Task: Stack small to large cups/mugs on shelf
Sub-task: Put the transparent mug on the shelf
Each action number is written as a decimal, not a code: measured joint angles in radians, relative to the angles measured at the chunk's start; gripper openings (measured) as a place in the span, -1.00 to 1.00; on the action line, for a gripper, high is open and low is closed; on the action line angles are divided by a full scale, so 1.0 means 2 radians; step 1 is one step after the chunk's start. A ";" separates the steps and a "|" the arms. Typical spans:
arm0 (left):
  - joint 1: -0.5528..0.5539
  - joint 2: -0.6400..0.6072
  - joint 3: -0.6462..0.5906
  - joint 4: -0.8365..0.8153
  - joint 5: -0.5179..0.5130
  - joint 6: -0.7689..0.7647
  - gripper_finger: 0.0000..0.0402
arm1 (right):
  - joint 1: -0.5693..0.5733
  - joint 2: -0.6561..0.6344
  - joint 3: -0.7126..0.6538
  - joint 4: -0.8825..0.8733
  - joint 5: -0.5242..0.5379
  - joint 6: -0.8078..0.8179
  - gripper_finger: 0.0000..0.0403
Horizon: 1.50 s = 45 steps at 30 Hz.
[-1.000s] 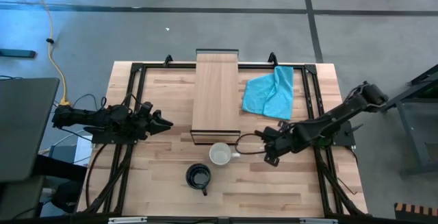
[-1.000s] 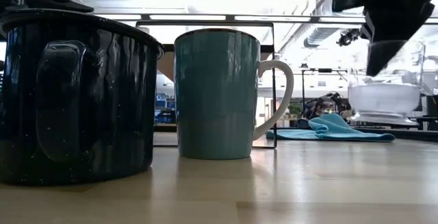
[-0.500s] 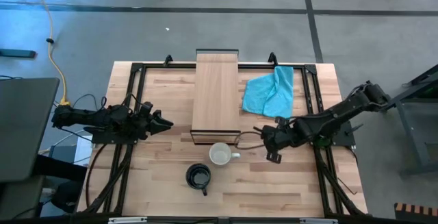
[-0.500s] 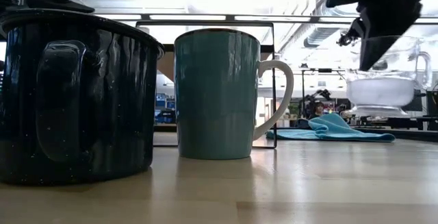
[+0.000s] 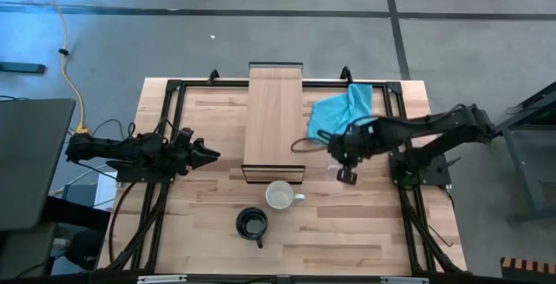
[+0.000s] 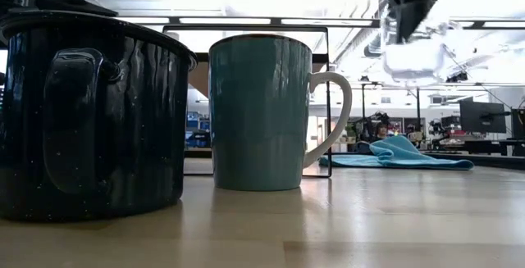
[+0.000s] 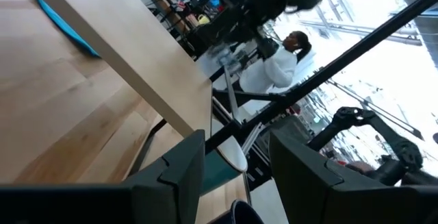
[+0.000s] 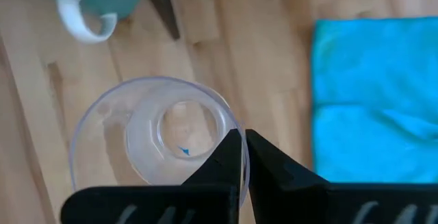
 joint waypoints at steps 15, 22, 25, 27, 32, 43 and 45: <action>0.000 0.000 0.000 0.004 -0.022 0.002 -0.24 | -0.175 0.000 0.129 -0.049 -0.030 -0.178 -1.00; 0.000 0.000 0.000 0.005 -0.025 0.002 -0.24 | -0.254 0.010 0.159 -0.048 -0.073 -0.243 -1.00; 0.000 0.000 0.000 0.006 -0.031 0.002 -0.24 | -0.278 0.028 0.185 -0.056 -0.086 -0.271 -1.00; 0.000 0.000 0.000 0.007 -0.037 0.002 -0.24 | -0.291 0.047 0.206 -0.068 -0.091 -0.290 -1.00; 0.000 0.000 0.000 0.008 -0.040 0.002 -0.24 | -0.316 0.101 0.276 -0.083 -0.104 -0.335 -1.00; 0.000 0.000 0.000 0.009 -0.048 0.002 -0.24 | -0.357 0.245 0.466 -0.134 -0.152 -0.417 -1.00; 0.000 0.000 0.000 0.009 -0.048 0.002 -0.24 | -0.360 0.272 0.501 -0.148 -0.153 -0.428 -1.00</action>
